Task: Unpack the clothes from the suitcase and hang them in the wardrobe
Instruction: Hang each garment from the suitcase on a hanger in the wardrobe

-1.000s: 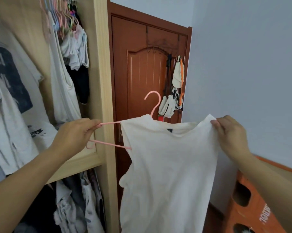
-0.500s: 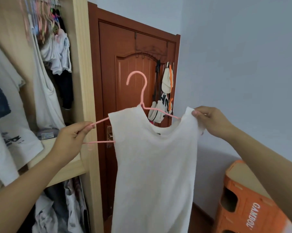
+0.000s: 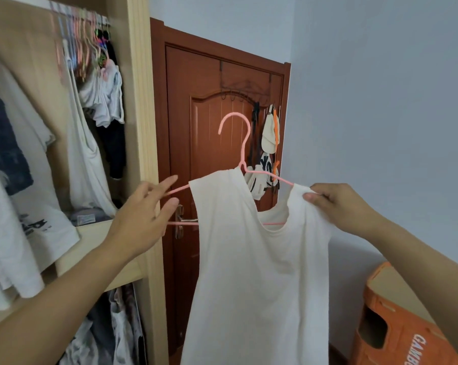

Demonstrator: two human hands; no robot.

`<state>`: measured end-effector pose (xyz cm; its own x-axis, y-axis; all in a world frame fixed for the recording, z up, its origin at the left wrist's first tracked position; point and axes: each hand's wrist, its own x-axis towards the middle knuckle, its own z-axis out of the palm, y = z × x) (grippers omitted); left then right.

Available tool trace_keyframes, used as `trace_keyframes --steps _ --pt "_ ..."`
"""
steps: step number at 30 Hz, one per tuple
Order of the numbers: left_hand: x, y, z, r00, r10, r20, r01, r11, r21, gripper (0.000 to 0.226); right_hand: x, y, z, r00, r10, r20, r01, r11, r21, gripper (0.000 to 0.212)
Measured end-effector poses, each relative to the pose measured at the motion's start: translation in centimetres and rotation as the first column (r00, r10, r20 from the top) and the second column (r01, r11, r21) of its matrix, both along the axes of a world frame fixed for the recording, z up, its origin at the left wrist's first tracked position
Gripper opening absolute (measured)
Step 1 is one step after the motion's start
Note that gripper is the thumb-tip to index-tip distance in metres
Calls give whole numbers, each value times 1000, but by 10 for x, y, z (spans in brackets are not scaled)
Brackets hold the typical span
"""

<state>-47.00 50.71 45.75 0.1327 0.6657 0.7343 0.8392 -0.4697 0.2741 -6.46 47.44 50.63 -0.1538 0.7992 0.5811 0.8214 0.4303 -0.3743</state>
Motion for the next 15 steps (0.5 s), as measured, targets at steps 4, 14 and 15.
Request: trace_keyframes --steps 4,14,15 --pt "23 -5 18 984 -28 -178 39 997 59 53 -2 -4 3 1000 21 -19 -22 1000 -13 46" --pt "-13 -12 6 996 -89 -16 88 995 -47 18 14 -15 -11 996 -6 -86 3 999 -40 36" --pt "-27 -12 3 999 -36 7 36 998 -53 17 21 -17 -11 992 -23 -120 18 999 -40 36"
